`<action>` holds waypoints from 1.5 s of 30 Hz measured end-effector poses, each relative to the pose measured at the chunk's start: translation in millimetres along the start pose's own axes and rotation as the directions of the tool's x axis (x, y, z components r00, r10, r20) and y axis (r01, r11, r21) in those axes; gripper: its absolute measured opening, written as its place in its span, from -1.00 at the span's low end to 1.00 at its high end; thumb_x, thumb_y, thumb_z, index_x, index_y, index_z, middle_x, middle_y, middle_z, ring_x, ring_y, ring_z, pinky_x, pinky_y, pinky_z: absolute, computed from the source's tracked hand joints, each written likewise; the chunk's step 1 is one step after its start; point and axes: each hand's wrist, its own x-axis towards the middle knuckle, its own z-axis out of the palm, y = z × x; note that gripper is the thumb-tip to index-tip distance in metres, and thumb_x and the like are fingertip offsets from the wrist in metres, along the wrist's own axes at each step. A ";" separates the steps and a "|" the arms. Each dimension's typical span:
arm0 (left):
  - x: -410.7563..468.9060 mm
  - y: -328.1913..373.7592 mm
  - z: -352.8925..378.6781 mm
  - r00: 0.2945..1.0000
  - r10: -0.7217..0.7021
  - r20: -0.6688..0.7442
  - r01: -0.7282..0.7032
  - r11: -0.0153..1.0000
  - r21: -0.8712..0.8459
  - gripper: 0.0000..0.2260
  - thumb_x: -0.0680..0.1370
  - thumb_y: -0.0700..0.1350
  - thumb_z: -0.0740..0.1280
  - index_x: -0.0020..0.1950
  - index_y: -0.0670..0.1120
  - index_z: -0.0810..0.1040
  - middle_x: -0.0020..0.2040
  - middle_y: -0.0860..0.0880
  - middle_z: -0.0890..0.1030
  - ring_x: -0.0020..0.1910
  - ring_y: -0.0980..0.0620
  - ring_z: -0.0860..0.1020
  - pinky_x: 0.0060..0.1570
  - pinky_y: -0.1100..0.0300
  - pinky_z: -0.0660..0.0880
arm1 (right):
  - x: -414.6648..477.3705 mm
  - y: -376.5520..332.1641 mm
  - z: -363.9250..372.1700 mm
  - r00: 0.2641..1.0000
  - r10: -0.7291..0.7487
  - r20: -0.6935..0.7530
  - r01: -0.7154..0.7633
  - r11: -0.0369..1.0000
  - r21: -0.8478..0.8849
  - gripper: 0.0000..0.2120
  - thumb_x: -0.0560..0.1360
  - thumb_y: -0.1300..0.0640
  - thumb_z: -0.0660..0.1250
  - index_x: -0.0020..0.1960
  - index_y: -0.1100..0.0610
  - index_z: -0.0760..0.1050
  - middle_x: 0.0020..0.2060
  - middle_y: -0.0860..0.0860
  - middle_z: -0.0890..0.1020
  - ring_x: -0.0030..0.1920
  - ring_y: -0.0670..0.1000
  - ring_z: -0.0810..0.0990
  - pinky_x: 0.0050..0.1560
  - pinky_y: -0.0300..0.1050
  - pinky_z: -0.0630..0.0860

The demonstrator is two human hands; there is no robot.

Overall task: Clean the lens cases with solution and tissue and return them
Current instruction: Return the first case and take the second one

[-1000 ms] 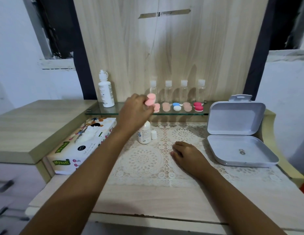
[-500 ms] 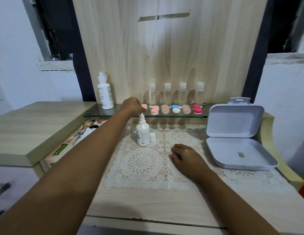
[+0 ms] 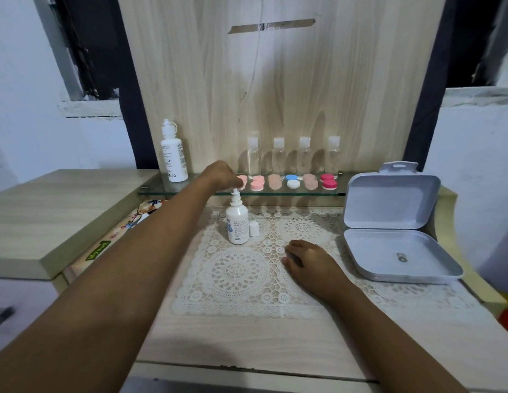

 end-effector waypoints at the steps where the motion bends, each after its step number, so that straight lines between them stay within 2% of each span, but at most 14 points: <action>1: -0.3 0.3 -0.1 1.000 0.003 0.000 -0.003 1.000 0.000 -0.73 0.43 -0.13 0.42 0.04 -0.28 0.61 -0.08 -0.11 0.52 -0.09 -0.06 0.46 -0.09 0.13 0.37 | 0.0 -0.2 0.1 1.000 -0.002 -0.001 0.002 1.000 0.001 -0.72 0.54 0.03 0.21 0.00 0.24 0.54 0.00 0.09 0.58 0.03 0.10 0.52 0.03 -0.08 0.44; 8: -1.8 3.6 1.1 1.000 0.022 0.013 -0.022 1.000 0.014 -0.83 0.45 -0.15 0.41 -0.03 -0.21 0.60 -0.08 -0.10 0.49 -0.10 -0.04 0.44 -0.10 0.13 0.35 | 0.1 0.3 0.8 1.000 -0.021 -0.008 0.021 1.000 0.004 -0.74 0.53 0.02 0.21 -0.08 0.22 0.53 -0.11 0.05 0.56 -0.09 0.06 0.50 -0.06 -0.10 0.42; 11: -0.8 2.7 0.6 1.000 0.022 0.007 -0.022 1.000 0.008 -0.76 0.45 -0.14 0.41 0.03 -0.26 0.61 -0.08 -0.10 0.50 -0.09 -0.04 0.45 -0.09 0.13 0.36 | -0.7 -0.1 -0.5 1.000 -0.021 -0.003 0.021 1.000 -0.002 -0.73 0.54 0.03 0.21 -0.05 0.22 0.54 -0.08 0.06 0.57 -0.07 0.06 0.50 0.00 -0.08 0.43; 15: 0.2 4.1 -0.2 0.998 0.057 -0.024 -0.057 0.998 -0.008 -0.80 0.49 -0.10 0.38 0.02 -0.20 0.60 -0.07 -0.10 0.51 -0.10 -0.03 0.45 -0.09 0.14 0.37 | -1.3 -1.4 -1.7 1.000 -0.012 0.008 0.012 1.000 -0.004 -0.72 0.54 0.03 0.22 0.00 0.24 0.54 -0.02 0.09 0.58 0.01 0.09 0.52 0.07 -0.08 0.42; 19: -0.4 15.4 3.9 0.979 0.165 -0.118 -0.163 0.986 0.030 -0.80 0.50 -0.13 0.34 0.07 -0.16 0.60 0.06 -0.07 0.59 -0.04 0.01 0.48 -0.07 0.19 0.37 | -0.9 -1.7 -1.8 1.000 -0.011 -0.003 0.011 1.000 0.005 -0.72 0.54 0.03 0.22 0.00 0.24 0.55 -0.01 0.10 0.58 0.02 0.09 0.52 0.11 -0.05 0.43; 22: -1.8 25.6 10.1 0.972 0.221 -0.073 -0.211 0.969 0.126 -0.81 0.48 -0.11 0.35 0.04 -0.15 0.63 0.07 -0.06 0.62 0.01 -0.01 0.54 -0.05 0.15 0.45 | -1.1 -2.1 -1.6 1.000 -0.015 -0.007 0.015 1.000 0.007 -0.73 0.54 0.03 0.22 -0.03 0.23 0.54 -0.06 0.07 0.58 -0.03 0.08 0.52 0.07 -0.03 0.44; 24: -1.1 29.4 16.2 0.973 0.221 -0.062 -0.198 0.943 0.266 -0.76 0.47 -0.04 0.35 0.06 -0.14 0.62 0.11 -0.08 0.59 0.10 -0.08 0.51 0.06 0.05 0.48 | -1.4 -2.8 -1.7 1.000 -0.016 -0.009 0.016 1.000 0.009 -0.72 0.54 0.03 0.22 -0.01 0.23 0.55 -0.03 0.08 0.58 -0.01 0.08 0.52 0.08 -0.04 0.44; 27: -3.9 32.4 24.2 0.970 0.223 -0.092 -0.150 0.858 0.492 -0.65 0.51 0.05 0.29 0.21 -0.11 0.52 0.23 -0.12 0.43 0.23 -0.15 0.36 0.16 -0.02 0.33 | -2.3 -3.0 -2.1 1.000 -0.013 -0.006 0.013 1.000 0.003 -0.71 0.54 0.03 0.22 0.01 0.24 0.55 0.02 0.10 0.59 0.03 0.09 0.52 0.10 -0.06 0.43; 29: -4.4 32.8 27.2 0.971 0.220 -0.094 -0.137 0.834 0.535 -0.65 0.53 0.06 0.26 0.21 -0.12 0.51 0.26 -0.15 0.39 0.26 -0.17 0.32 0.17 -0.04 0.30 | -2.2 -2.9 -2.0 1.000 -0.011 -0.001 0.011 1.000 -0.001 -0.71 0.54 0.02 0.22 0.01 0.24 0.54 0.01 0.10 0.59 0.02 0.09 0.52 0.10 -0.07 0.43; 38: -5.1 30.5 30.9 0.969 0.235 -0.079 -0.152 0.816 0.558 -0.69 0.51 0.10 0.26 0.07 -0.11 0.56 0.22 -0.14 0.43 0.25 -0.16 0.32 0.17 -0.06 0.26 | -1.7 -3.1 -2.6 1.000 -0.022 -0.003 0.022 1.000 -0.002 -0.72 0.54 0.01 0.20 -0.03 0.21 0.53 -0.06 0.05 0.57 -0.03 0.07 0.51 0.02 -0.07 0.44; 42: -7.2 29.6 31.1 0.965 0.248 -0.081 -0.162 0.813 0.559 -0.69 0.50 0.09 0.29 0.08 -0.11 0.57 0.22 -0.13 0.44 0.24 -0.15 0.33 0.17 -0.06 0.26 | -1.7 -3.8 -3.4 1.000 -0.009 -0.002 0.009 1.000 -0.002 -0.71 0.54 0.01 0.21 0.01 0.23 0.54 -0.01 0.08 0.58 0.01 0.08 0.51 0.05 -0.08 0.44; 45: -10.4 31.9 27.7 0.955 0.269 -0.123 -0.178 0.853 0.490 -0.67 0.51 0.07 0.28 0.11 -0.12 0.58 0.19 -0.13 0.45 0.21 -0.15 0.35 0.17 -0.07 0.26 | -2.0 -4.1 -3.0 1.000 -0.006 0.001 0.006 1.000 0.011 -0.72 0.54 0.01 0.21 -0.04 0.21 0.54 -0.07 0.05 0.57 -0.04 0.07 0.51 -0.03 -0.09 0.45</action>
